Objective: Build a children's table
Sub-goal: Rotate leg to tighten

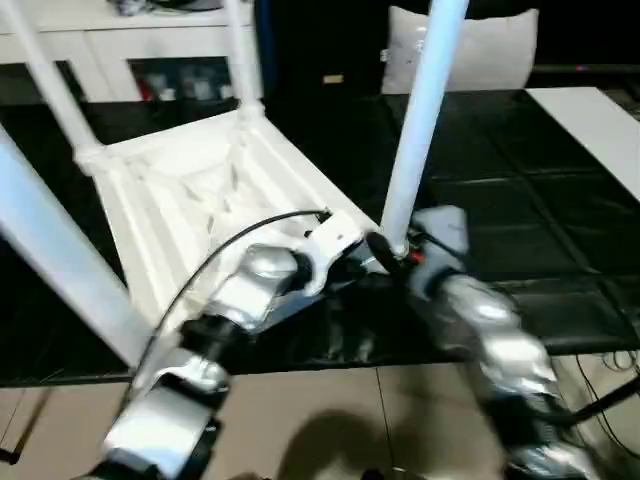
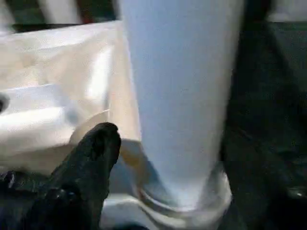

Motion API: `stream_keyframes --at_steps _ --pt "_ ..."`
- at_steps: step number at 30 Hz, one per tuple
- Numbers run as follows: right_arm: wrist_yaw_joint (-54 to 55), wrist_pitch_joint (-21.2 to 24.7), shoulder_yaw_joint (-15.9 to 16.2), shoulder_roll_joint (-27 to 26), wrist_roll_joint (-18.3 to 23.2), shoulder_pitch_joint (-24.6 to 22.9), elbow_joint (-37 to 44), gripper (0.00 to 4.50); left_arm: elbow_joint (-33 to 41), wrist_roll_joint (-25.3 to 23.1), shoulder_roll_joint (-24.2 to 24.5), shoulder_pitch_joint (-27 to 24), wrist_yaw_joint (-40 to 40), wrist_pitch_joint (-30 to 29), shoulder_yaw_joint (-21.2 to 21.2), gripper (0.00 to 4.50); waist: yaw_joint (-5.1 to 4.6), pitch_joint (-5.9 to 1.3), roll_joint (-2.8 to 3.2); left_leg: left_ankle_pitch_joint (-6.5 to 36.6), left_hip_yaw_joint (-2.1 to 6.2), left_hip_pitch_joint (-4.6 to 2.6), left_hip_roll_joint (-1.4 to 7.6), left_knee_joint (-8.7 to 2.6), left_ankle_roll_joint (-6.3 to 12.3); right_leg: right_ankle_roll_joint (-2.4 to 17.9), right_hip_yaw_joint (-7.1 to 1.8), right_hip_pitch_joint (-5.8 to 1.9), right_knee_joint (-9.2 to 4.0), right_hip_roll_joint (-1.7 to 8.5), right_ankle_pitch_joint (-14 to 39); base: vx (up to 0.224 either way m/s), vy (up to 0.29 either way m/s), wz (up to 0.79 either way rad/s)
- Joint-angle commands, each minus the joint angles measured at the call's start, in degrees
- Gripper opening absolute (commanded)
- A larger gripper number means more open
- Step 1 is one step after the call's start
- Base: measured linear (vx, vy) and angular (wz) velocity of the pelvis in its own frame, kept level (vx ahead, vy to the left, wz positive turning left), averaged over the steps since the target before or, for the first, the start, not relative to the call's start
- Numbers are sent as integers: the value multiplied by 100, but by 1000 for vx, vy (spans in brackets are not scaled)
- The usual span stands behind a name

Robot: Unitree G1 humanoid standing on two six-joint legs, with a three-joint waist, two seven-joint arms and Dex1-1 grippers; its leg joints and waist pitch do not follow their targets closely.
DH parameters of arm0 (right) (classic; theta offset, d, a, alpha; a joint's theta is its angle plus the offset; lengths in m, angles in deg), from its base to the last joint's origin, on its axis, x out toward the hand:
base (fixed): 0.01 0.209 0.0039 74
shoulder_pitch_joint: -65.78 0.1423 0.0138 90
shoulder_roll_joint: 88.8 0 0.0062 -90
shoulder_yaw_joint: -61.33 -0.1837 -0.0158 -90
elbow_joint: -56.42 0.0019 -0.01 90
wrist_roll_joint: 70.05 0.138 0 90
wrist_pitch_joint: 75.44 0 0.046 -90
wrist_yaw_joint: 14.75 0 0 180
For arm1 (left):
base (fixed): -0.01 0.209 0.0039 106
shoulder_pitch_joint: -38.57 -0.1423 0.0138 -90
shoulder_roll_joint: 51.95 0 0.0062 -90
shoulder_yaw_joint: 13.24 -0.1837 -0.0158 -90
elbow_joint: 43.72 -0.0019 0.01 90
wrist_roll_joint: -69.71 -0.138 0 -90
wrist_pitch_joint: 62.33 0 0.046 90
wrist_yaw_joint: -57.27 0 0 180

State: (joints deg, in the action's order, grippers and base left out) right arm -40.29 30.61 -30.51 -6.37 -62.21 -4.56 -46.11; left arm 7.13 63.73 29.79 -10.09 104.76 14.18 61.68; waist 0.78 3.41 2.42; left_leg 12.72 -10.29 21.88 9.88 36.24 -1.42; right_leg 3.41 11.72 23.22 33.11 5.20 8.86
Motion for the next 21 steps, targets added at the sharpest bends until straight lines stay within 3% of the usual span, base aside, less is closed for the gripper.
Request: stream_keyframes --at_steps 1,4,9,10,15,17,18,21 --pt "-884 -14 33 375 321 -165 433 395 155 43 215 112 528 461 -74 0 33 -479 -66 278 221 -59 443 -381 838 424 -542 -455 -386 581 1023 0 0 0" --pt "-1570 95 -9 817 579 -307 606 423 141 57 440 78 991 675 -194 0 107 -466 -63 419 226 -74 459 -396 757 319 -539 -445 -426 579 1369 0 0 0" --pt "-2486 103 89 1417 824 -378 615 423 212 110 821 0 1899 1133 -482 0 166 -465 -81 505 221 -104 476 -405 648 372 -548 -417 -435 584 1473 0 0 0" --pt "-3001 56 171 1678 901 -365 564 423 230 49 1024 -28 2316 1370 -664 0 252 -477 -77 446 221 -105 484 -400 656 401 -556 -417 -405 595 1367 0 0 0" --pt "-4007 -136 452 2052 1000 -239 382 423 330 88 1281 -72 3133 1660 -894 0 335 -464 -109 489 196 -99 484 -407 602 388 -553 -415 -416 613 1520 0 0 0" --pt "-4312 -146 556 2126 1036 -176 319 408 364 112 1327 -69 3347 1749 -946 0 376 -458 -93 508 191 -111 493 -412 581 362 -548 -405 -428 606 1636 0 0 0" --pt "-4537 -138 643 2152 1062 -97 250 408 376 127 1350 -51 3484 1797 -982 0 413 -470 -146 498 193 -127 512 -417 557 368 -549 -399 -416 604 1633 0 0 0" --pt "-4828 -183 831 2174 1047 62 92 381 367 181 1388 -7 3711 1931 -1053 0 439 -465 -116 460 198 -120 514 -417 531 380 -552 -394 -405 616 1632 0 0 0"
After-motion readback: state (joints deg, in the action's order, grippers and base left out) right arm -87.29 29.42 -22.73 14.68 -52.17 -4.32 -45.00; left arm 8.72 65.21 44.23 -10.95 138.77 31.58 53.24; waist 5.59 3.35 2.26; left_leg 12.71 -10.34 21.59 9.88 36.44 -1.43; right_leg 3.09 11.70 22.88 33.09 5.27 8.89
